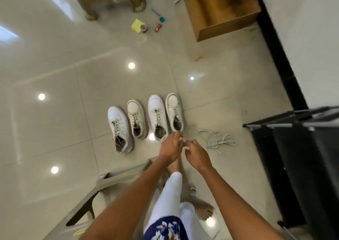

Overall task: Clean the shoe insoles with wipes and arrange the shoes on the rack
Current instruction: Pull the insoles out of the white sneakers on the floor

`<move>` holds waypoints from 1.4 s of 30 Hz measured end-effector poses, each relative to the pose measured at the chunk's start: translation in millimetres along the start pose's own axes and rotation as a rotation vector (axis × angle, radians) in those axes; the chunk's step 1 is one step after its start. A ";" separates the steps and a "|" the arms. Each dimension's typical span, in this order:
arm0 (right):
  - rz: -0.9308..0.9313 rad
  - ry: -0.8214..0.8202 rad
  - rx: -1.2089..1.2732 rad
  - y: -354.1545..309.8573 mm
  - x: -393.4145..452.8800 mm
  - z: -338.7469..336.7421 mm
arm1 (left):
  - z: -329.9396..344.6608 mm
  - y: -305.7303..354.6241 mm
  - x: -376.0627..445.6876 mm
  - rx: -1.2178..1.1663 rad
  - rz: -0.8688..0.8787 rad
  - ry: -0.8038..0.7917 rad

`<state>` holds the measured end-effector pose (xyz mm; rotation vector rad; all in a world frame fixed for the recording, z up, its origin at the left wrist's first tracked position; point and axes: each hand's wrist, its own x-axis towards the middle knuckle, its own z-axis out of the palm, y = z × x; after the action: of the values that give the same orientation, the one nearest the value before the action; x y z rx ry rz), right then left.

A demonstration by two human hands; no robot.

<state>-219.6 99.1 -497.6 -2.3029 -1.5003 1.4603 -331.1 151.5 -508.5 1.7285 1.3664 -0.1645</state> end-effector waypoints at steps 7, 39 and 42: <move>0.242 0.312 0.256 81.8 -59.7 -47.7 | 58.6 120.2 -3.3 0.087 0.198 -0.212; 0.488 1.176 0.211 102.2 -274.6 -104.6 | 83.2 277.0 -130.0 -0.094 0.907 -0.383; 0.496 1.233 0.215 96.4 -292.0 -114.8 | 74.4 300.3 -148.8 -0.106 0.956 -0.374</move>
<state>-98.7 -115.2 -280.4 -2.5985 -0.4123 -0.0119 -107.9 -2.4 -298.0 1.9502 0.1987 0.1190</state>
